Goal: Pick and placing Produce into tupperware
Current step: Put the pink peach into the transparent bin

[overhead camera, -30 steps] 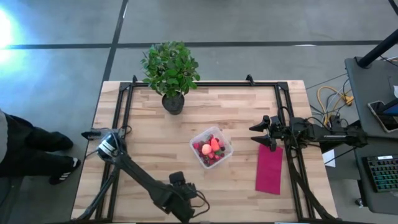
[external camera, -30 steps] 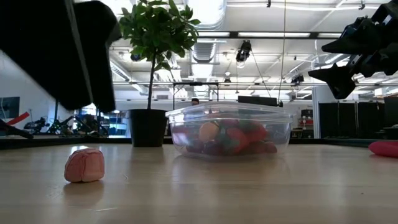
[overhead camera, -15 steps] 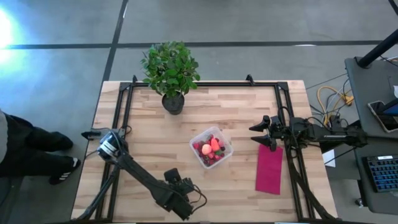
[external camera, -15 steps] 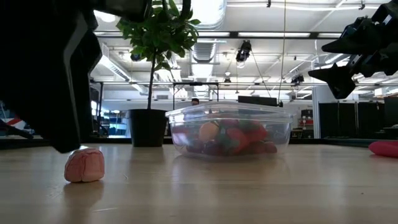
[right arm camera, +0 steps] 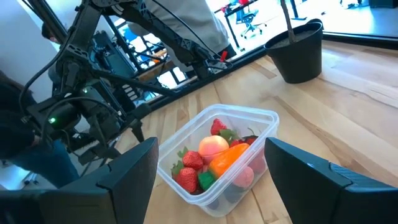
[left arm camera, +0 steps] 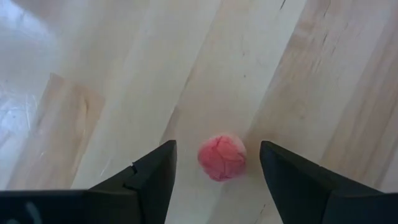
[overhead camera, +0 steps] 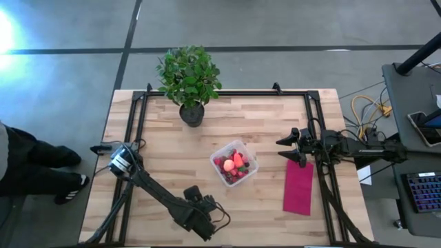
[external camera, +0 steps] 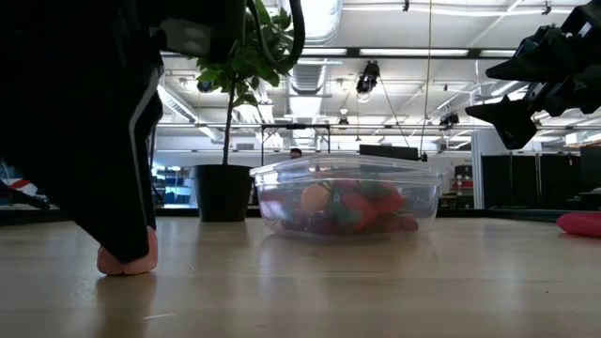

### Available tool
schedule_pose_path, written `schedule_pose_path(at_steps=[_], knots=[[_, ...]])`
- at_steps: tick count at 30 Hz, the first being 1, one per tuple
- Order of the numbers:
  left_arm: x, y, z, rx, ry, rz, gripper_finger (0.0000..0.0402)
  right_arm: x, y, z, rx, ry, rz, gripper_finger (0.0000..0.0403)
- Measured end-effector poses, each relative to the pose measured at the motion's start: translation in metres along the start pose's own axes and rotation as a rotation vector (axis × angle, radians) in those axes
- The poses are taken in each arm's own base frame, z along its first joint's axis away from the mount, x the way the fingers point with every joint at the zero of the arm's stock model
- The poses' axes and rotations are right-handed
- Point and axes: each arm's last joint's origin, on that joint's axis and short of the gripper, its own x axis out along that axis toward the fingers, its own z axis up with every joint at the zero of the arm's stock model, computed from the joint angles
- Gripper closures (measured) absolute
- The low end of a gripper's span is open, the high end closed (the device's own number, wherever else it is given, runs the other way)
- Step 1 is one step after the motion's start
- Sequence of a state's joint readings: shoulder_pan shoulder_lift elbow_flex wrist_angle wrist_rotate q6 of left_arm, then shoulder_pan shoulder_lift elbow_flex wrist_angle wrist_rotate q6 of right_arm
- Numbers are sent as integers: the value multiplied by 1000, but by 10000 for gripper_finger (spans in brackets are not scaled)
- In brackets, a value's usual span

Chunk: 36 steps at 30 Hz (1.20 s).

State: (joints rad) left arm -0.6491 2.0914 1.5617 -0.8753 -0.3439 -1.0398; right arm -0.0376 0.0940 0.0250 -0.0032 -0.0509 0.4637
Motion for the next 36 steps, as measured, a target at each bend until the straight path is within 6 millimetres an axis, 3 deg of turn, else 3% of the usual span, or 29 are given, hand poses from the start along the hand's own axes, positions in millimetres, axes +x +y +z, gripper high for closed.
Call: schedule_pose_path(at_steps=[9, 21, 31, 36], knots=[[3, 2, -3, 1, 36, -10, 196, 0, 0, 0, 0, 0, 0, 117], [7, 0, -3, -11, 47, -54, 291, 0, 0, 0, 0, 0, 0, 117], [11, 3, 11, -61, 32, -92, 323, 0, 0, 0, 0, 0, 0, 117], [-3, 8, 32, -104, -41, -106, 325, 0, 0, 0, 0, 0, 0, 117]])
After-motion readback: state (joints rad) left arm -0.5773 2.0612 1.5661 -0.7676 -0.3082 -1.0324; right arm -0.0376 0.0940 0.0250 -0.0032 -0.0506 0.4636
